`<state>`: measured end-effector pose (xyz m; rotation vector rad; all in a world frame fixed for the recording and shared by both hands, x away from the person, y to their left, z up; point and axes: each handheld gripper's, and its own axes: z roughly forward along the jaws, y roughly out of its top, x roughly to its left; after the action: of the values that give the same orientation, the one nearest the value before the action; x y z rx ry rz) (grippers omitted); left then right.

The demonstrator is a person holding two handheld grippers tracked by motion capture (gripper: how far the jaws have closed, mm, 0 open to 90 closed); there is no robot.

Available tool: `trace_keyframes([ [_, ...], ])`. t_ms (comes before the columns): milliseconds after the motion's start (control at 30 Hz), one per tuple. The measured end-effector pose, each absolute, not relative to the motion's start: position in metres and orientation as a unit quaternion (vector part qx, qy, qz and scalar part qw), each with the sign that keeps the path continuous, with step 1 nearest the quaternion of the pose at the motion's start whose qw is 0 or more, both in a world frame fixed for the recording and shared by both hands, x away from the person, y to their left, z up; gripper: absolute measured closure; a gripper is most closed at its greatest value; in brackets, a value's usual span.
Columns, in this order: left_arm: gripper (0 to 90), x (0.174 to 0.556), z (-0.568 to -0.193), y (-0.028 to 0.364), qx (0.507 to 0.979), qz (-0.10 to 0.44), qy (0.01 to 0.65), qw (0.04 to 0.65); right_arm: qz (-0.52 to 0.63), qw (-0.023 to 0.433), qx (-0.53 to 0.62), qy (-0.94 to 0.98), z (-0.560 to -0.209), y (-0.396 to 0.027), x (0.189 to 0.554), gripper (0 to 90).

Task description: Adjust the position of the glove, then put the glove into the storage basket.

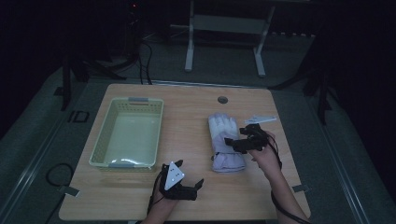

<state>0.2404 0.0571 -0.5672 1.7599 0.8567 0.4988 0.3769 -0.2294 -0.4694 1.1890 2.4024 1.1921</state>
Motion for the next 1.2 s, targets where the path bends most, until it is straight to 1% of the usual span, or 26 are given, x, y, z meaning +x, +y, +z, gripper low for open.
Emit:
trace_keyframes([
  [33, 0.0, 0.241, -0.567, 0.057, 0.737, 0.211, 0.363, 0.529, 0.408, 0.09, 0.404, 0.814, -0.47, -0.232, 0.377, 16.4],
  [67, 2.8, 0.241, -0.567, 0.057, 0.735, 0.212, 0.367, 0.529, 0.408, 0.074, 0.405, 0.815, -0.47, -0.235, 0.376, 19.6],
  [100, 6.6, 0.241, -0.567, 0.057, 0.735, 0.212, 0.367, 0.529, 0.408, 0.074, 0.405, 0.815, -0.47, -0.235, 0.376, 19.6],
  [133, 6.6, 0.241, -0.567, 0.058, 0.733, 0.21, 0.367, 0.533, 0.416, 0.073, 0.393, 0.817, -0.47, -0.238, 0.375, 19.1],
  [167, 6.5, 0.241, -0.567, 0.058, 0.733, 0.208, 0.367, 0.533, 0.417, 0.116, 0.366, 0.824, -0.47, -0.24, 0.37, 16.8],
  [200, 6.3, 0.241, -0.567, 0.058, 0.734, 0.207, 0.366, 0.534, 0.413, 0.14, 0.351, 0.828, -0.47, -0.242, 0.367, 14.4],
  [233, 5.0, 0.242, -0.567, 0.058, 0.735, 0.207, 0.362, 0.535, 0.417, 0.147, 0.344, 0.828, -0.47, -0.245, 0.365, 14.2],
  [267, 2.7, 0.242, -0.567, 0.058, 0.735, 0.207, 0.362, 0.535, 0.417, 0.147, 0.344, 0.828, -0.47, -0.245, 0.365, 14.2],
  [300, 2.2, 0.243, -0.567, 0.056, 0.744, 0.206, 0.356, 0.526, 0.409, 0.123, 0.348, 0.835, -0.468, -0.251, 0.362, 14.2],
  [467, 2.3, 0.246, -0.555, 0.051, 0.76, 0.195, 0.356, 0.507, 0.391, 0.131, 0.35, 0.841, -0.467, -0.262, 0.354, 14.2],
  [533, 2.4, 0.248, -0.55, 0.052, 0.761, 0.181, 0.369, 0.502, 0.382, 0.133, 0.356, 0.843, -0.47, -0.27, 0.351, 14.2],
  [600, 5.5, 0.253, -0.544, 0.054, 0.763, 0.143, 0.385, 0.499, 0.378, 0.134, 0.364, 0.841, -0.473, -0.276, 0.35, 14.0],
  [667, 5.9, 0.258, -0.54, 0.054, 0.763, 0.12, 0.391, 0.5, 0.374, 0.128, 0.372, 0.84, -0.477, -0.281, 0.352, 13.9],
  [700, 5.9, 0.262, -0.535, 0.051, 0.77, 0.114, 0.39, 0.493, 0.382, 0.123, 0.363, 0.841, -0.48, -0.283, 0.351, 12.3],
  [800, 5.8, 0.266, -0.529, 0.045, 0.779, 0.112, 0.38, 0.486, 0.38, 0.128, 0.36, 0.843, -0.483, -0.282, 0.351, 11.6],
  [833, 5.8, 0.272, -0.524, 0.039, 0.788, 0.118, 0.377, 0.472, 0.376, 0.14, 0.358, 0.843, -0.483, -0.281, 0.351, 11.7],
  [867, 5.8, 0.272, -0.524, 0.039, 0.788, 0.118, 0.377, 0.472, 0.376, 0.14, 0.358, 0.843, -0.483, -0.281, 0.351, 11.7],
  [933, 5.8, 0.279, -0.519, 0.034, 0.792, 0.117, 0.371, 0.471, 0.382, 0.145, 0.356, 0.84, -0.479, -0.28, 0.353, 13.2],
  [967, 5.8, 0.283, -0.516, 0.03, 0.793, 0.122, 0.368, 0.47, 0.387, 0.148, 0.353, 0.839, -0.478, -0.279, 0.354, 14.6],
  [1033, 5.8, 0.292, -0.509, 0.021, 0.795, 0.128, 0.366, 0.467, 0.383, 0.175, 0.348, 0.838, -0.47, -0.275, 0.359, 28.3],
  [1067, 5.9, 0.292, -0.509, 0.021, 0.795, 0.128, 0.366, 0.467, 0.383, 0.175, 0.348, 0.838, -0.47, -0.275, 0.359, 28.3],
  [1100, 5.9, 0.299, -0.504, 0.011, 0.798, 0.129, 0.36, 0.466, 0.373, 0.195, 0.338, 0.842, -0.466, -0.27, 0.363, 37.1],
  [1133, 5.9, 0.299, -0.504, 0.011, 0.798, 0.129, 0.36, 0.466, 0.373, 0.195, 0.338, 0.842, -0.466, -0.27, 0.363, 37.1],
  [1167, 5.9, 0.301, -0.501, 0.006, 0.8, 0.137, 0.358, 0.462, 0.378, 0.2, 0.335, 0.84, -0.464, -0.268, 0.365, 39.8],
  [1200, 5.9, 0.306, -0.498, -0.001, 0.805, 0.14, 0.351, 0.457, 0.385, 0.198, 0.337, 0.836, -0.463, -0.266, 0.368, 49.6],
])
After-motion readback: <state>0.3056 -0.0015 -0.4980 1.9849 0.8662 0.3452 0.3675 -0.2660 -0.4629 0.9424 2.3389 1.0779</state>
